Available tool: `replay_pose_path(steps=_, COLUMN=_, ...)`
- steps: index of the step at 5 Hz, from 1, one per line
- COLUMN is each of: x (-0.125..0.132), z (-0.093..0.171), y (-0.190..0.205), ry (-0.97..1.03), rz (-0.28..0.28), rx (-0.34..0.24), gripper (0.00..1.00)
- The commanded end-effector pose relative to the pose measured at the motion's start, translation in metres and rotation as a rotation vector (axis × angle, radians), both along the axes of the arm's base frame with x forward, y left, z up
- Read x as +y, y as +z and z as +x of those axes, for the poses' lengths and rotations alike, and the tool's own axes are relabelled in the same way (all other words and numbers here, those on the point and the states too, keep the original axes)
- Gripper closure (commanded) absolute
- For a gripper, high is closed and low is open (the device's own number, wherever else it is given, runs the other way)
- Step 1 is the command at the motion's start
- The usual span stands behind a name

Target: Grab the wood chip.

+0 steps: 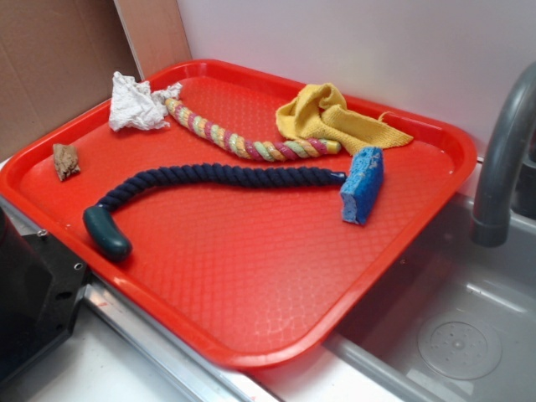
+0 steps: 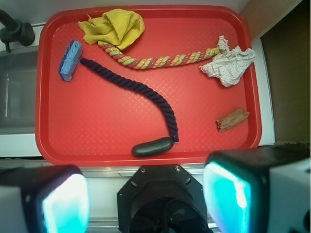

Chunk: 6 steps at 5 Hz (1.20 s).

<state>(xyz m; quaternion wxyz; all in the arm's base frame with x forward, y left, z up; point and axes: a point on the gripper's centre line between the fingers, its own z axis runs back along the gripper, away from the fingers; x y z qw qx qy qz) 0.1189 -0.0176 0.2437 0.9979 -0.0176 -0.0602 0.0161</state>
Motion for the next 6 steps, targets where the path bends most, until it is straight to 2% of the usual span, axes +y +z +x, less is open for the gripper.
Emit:
replay_pose_path(steps=1, x=0.0, z=0.0, y=0.0, ry=0.0, rz=0.0, rx=0.0, gripper=0.0)
replay_pose_path(steps=2, x=0.05, z=0.024, y=-0.05, ry=0.243, rz=0.058, rx=0.168, gripper=0.0)
replay_pose_path(steps=3, x=0.105, z=0.031, y=-0.1, ry=0.493, rz=0.047, rx=0.174, gripper=0.0)
replay_pose_path(steps=4, x=0.142, z=0.021, y=-0.142, ry=0.743, rz=0.008, rx=0.112, gripper=0.0)
replay_pose_path(steps=5, x=0.154, z=0.009, y=-0.167, ry=0.821, rz=-0.023, rx=0.006, gripper=0.0)
replay_pose_path(steps=6, x=0.153, z=0.007, y=-0.181, ry=0.794, rz=-0.023, rx=-0.008, gripper=0.0)
